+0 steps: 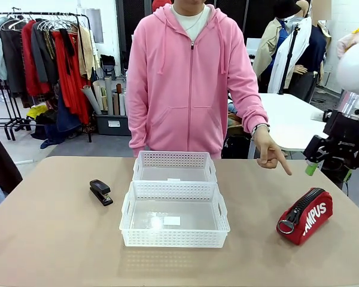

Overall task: Distribute items into two baskets.
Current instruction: Pick up the Pencil pouch that the person points to.

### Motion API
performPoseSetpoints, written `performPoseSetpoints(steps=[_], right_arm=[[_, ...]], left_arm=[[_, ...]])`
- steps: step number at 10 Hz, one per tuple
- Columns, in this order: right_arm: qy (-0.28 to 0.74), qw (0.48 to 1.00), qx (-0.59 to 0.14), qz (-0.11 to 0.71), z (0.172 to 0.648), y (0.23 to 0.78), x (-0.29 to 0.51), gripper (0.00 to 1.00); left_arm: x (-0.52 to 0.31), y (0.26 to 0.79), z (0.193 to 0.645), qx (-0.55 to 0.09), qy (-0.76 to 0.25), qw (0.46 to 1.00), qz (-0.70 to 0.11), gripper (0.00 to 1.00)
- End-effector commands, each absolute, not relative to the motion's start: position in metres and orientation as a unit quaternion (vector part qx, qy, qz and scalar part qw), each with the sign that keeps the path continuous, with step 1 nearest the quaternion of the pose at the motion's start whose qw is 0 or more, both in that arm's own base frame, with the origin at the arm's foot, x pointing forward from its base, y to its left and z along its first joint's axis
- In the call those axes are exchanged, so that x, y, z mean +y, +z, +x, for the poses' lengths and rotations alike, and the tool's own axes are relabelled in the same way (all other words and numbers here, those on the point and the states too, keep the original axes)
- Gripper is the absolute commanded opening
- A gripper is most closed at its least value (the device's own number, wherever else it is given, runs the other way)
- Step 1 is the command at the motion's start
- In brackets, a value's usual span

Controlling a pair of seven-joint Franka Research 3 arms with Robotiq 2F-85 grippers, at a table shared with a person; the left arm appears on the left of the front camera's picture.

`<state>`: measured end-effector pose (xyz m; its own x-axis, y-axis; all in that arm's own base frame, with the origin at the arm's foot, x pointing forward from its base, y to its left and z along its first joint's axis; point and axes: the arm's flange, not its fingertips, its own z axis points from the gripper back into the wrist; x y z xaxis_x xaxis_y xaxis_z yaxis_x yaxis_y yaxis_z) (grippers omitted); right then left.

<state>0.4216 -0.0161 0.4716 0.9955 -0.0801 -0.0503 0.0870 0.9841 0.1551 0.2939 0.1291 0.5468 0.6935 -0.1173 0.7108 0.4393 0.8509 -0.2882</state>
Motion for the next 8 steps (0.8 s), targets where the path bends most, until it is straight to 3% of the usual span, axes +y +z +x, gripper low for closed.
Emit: performPoseSetpoints(steps=[1,6,8], right_arm=[[-0.149,0.988,0.012,0.047,0.421,0.463,-0.005,1.00],[-0.342,0.936,-0.079,-0.010,0.436,0.434,-0.002,1.00],[-0.372,0.926,-0.066,-0.010,0.441,0.422,-0.008,1.00]], left_arm=[[0.129,0.547,0.294,-0.360,-0.157,0.892,-0.224,1.00],[0.129,0.547,0.294,-0.360,-0.157,0.892,-0.224,1.00],[0.129,0.547,0.294,-0.360,-0.157,0.892,-0.224,1.00]])
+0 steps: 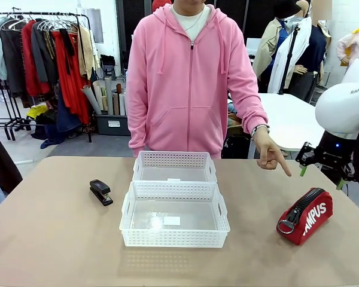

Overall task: Distribute items into two baskets.
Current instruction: Pick up the Pencil pouch that the person points to.

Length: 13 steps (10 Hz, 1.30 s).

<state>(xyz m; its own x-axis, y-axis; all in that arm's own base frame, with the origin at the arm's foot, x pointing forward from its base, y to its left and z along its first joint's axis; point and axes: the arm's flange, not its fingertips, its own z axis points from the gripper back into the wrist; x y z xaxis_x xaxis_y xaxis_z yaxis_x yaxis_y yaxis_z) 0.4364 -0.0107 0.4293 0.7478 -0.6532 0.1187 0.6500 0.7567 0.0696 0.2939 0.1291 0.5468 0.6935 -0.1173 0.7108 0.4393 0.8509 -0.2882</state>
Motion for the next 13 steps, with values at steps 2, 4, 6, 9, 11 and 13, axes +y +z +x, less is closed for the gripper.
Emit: performPoseSetpoints(steps=[2,4,6,9,11,13], right_arm=[[-0.383,0.921,-0.069,-0.007,0.445,0.415,-0.012,1.00],[-0.390,0.918,-0.065,0.009,0.449,0.406,-0.021,1.00],[-0.392,0.917,-0.062,0.028,0.455,0.396,-0.025,1.00],[-0.393,0.918,-0.042,0.036,0.457,0.376,-0.020,1.00],[-0.390,0.919,-0.024,0.043,0.458,0.362,-0.014,1.00],[-0.391,0.919,-0.011,0.048,0.460,0.349,-0.013,1.00]], left_arm=[[0.129,0.547,0.294,-0.360,-0.157,0.892,-0.224,1.00],[0.129,0.547,0.294,-0.360,-0.157,0.892,-0.224,1.00],[0.129,0.547,0.294,-0.360,-0.157,0.892,-0.224,1.00],[0.129,0.547,0.294,-0.360,-0.157,0.892,-0.224,1.00],[0.129,0.547,0.294,-0.360,-0.157,0.892,-0.224,1.00],[0.129,0.547,0.294,-0.360,-0.157,0.892,-0.224,1.00]])
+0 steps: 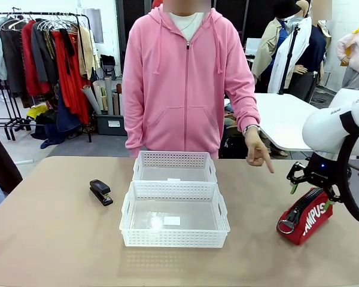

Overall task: Distribute items into two baskets.
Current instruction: Pick up the Pencil pouch that the person points to.

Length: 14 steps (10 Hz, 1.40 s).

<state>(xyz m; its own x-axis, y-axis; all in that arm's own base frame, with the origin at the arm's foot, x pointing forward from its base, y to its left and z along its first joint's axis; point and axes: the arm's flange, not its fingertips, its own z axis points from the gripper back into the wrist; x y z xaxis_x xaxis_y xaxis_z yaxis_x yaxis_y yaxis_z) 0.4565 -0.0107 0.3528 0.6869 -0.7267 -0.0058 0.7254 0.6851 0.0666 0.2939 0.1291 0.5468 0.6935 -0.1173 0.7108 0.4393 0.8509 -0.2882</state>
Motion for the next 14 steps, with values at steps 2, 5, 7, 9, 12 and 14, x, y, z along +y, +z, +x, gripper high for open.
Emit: performPoseSetpoints(steps=[2,5,7,9,12,14], right_arm=[[-0.396,0.917,-0.010,0.042,0.459,0.340,-0.014,1.00],[-0.395,0.917,0.001,0.043,0.459,0.327,-0.012,1.00],[-0.390,0.919,-0.002,0.052,0.457,0.324,-0.012,1.00],[-0.400,0.916,0.008,0.033,0.459,0.328,-0.011,1.00],[-0.400,0.916,0.008,0.033,0.459,0.328,-0.011,1.00],[-0.400,0.916,0.008,0.033,0.459,0.328,-0.011,1.00]], left_arm=[[0.129,0.547,0.294,-0.360,-0.157,0.892,-0.224,1.00],[0.129,0.547,0.294,-0.360,-0.157,0.892,-0.224,1.00],[0.129,0.547,0.294,-0.360,-0.157,0.892,-0.224,1.00],[0.129,0.547,0.294,-0.360,-0.157,0.892,-0.224,1.00],[0.129,0.547,0.294,-0.360,-0.157,0.892,-0.224,1.00],[0.129,0.547,0.294,-0.360,-0.157,0.892,-0.224,1.00]])
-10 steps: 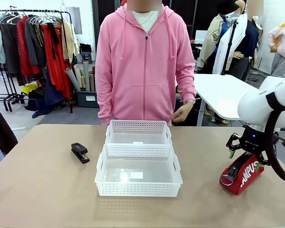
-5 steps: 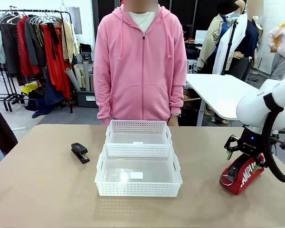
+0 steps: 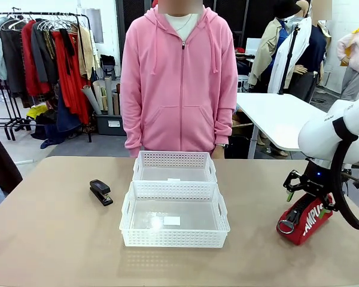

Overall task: Distribute items into two baskets.
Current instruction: Pick up the Pencil pouch that the person points to.

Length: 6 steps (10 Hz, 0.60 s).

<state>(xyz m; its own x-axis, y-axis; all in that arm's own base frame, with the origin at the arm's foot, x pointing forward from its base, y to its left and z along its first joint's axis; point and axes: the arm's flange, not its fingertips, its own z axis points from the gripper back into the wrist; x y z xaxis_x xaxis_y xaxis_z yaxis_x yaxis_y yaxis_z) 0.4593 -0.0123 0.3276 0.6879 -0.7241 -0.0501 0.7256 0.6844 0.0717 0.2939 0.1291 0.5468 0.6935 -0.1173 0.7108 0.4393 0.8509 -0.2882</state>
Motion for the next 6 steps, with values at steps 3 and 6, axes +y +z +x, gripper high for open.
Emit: performPoseSetpoints(steps=[3,6], right_arm=[[-0.400,0.916,0.011,0.035,0.4594,0.3261,-0.0151,0.43],[-0.405,0.913,0.008,0.040,0.4592,0.3291,-0.0141,0.00]], left_arm=[[0.1291,0.5467,0.2940,-0.360,-0.157,0.892,-0.224,1.00],[0.1291,0.5467,0.2940,-0.360,-0.157,0.892,-0.224,1.00]])
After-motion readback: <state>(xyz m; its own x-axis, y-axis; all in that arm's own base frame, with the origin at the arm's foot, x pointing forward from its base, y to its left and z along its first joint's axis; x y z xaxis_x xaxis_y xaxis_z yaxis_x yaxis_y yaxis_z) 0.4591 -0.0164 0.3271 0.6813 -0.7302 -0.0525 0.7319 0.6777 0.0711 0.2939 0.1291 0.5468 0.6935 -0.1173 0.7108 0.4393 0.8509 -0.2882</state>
